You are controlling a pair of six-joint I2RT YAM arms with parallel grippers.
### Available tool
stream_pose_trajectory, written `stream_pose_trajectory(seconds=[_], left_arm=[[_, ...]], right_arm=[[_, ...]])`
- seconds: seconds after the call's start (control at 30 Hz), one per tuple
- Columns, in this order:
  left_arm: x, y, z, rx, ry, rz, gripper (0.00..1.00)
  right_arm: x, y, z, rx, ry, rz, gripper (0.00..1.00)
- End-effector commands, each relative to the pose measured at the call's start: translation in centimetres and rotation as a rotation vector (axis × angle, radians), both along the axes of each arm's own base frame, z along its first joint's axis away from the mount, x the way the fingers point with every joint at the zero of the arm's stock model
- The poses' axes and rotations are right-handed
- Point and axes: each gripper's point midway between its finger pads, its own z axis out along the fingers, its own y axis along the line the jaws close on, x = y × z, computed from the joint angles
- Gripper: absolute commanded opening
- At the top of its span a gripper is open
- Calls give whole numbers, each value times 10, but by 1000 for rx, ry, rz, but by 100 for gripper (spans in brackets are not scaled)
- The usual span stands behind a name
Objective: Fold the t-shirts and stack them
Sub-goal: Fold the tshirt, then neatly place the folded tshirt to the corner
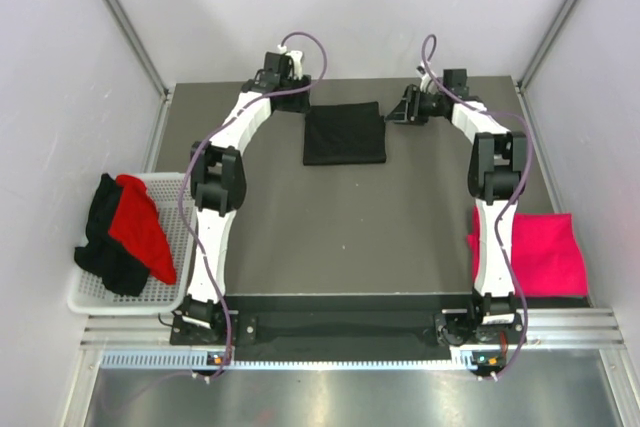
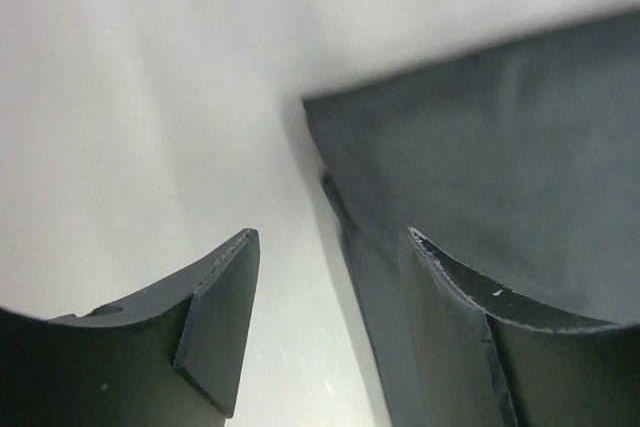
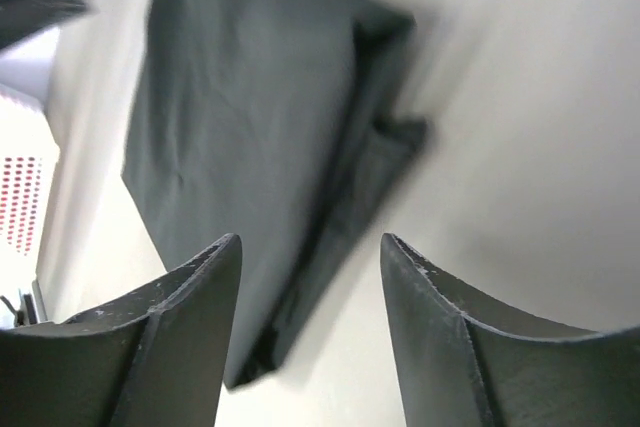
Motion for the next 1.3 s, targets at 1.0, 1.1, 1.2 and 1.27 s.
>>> stream_pose_trajectory(seconds=[1.0,1.1,1.2,1.27], left_arm=[[-81,-95,-17,-389,248,-284,57],[-81,-95,-23,-384,259,-281,57],[-81,-98,-27,-379,265,-283,56],[-81,-99,-29,-374,267,-284,56]], right_arm=[[-33,51,-54,112,253,49,74],[-34,53,-56,122,270,48,74],[-38,59,-61,126,293,52,72],[-40,64,-66,131,305,59,70]])
